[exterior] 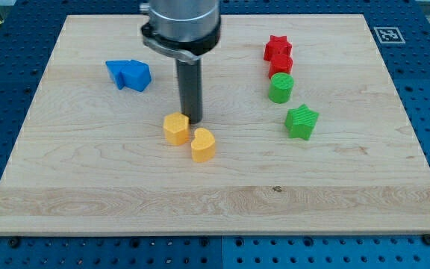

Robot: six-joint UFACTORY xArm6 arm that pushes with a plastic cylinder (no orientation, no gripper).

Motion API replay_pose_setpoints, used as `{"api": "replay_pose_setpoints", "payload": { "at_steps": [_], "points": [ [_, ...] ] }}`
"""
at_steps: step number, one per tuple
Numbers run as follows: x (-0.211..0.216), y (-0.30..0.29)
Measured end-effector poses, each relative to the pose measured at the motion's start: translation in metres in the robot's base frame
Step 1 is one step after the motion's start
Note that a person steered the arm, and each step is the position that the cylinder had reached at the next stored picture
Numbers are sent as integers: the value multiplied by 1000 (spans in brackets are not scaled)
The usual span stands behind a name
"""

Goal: Point your arm towards the yellow heart

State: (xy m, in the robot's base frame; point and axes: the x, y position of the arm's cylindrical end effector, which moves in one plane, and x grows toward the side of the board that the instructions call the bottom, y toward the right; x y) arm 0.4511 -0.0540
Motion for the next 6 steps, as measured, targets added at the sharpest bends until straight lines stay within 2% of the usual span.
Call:
{"api": "replay_pose_setpoints", "payload": {
  "at_steps": [2,3,4,5,6],
  "points": [
    [18,-23],
    [-2,-7],
    [2,47],
    [29,84],
    [49,83]
  ]
}}
